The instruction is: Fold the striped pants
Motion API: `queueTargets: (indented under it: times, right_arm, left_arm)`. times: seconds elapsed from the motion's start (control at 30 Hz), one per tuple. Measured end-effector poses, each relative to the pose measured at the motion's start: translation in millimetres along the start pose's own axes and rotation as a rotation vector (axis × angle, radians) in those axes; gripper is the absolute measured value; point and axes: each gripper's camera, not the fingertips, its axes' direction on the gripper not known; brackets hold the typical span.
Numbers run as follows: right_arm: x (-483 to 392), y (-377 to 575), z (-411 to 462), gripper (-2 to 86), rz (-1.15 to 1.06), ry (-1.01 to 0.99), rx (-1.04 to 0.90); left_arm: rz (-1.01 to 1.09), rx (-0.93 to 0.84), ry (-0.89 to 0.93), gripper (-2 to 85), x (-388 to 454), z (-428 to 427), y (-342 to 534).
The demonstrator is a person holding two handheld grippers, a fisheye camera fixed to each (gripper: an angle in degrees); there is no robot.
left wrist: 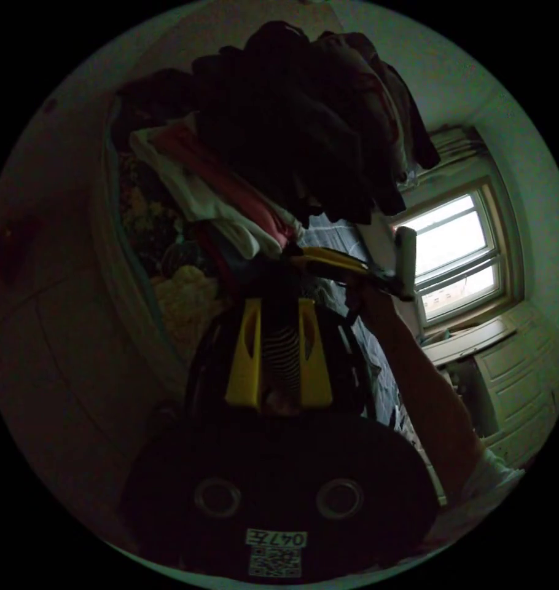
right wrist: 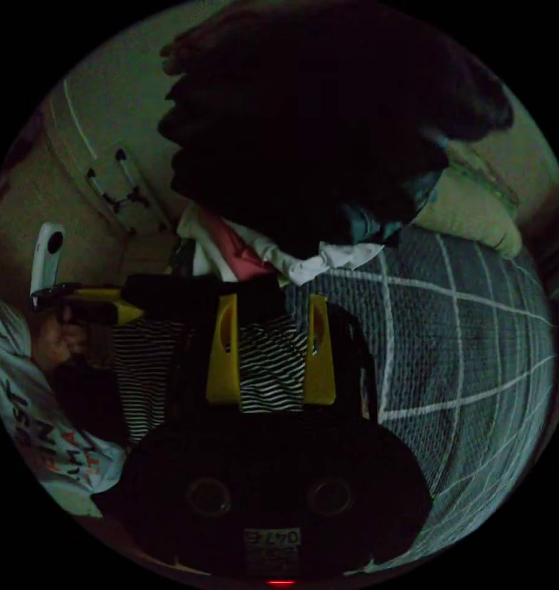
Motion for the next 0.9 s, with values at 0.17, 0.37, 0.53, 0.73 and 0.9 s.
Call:
queueTargets:
  times: [0.17,0.37,0.53,0.73,0.9]
  right_arm:
    - [27,-2,38,4.6,0.065,-0.238,-0.026]
    - [33,26,-11,1.0,0.007,-0.262,0.14]
    - [65,117,-114,0.9,-0.011,-0.303,0.36]
    - [109,280,-206,0.9,0.05,-0.255,0.379]
    - [144,432,-256,0.9,0.161,-0.225,0.451]
  left_arm:
    - [0.042,-0.068,0.001,5.6,-1,2,-11]
    - [0.129,-0.046,0.06,4.5,31,-7,-7]
    - [0.307,-0.051,0.135,4.6,111,1,17]
    - [0.477,-0.135,0.18,4.7,231,70,91]
    - [0.59,-0.144,0.153,4.7,314,137,164]
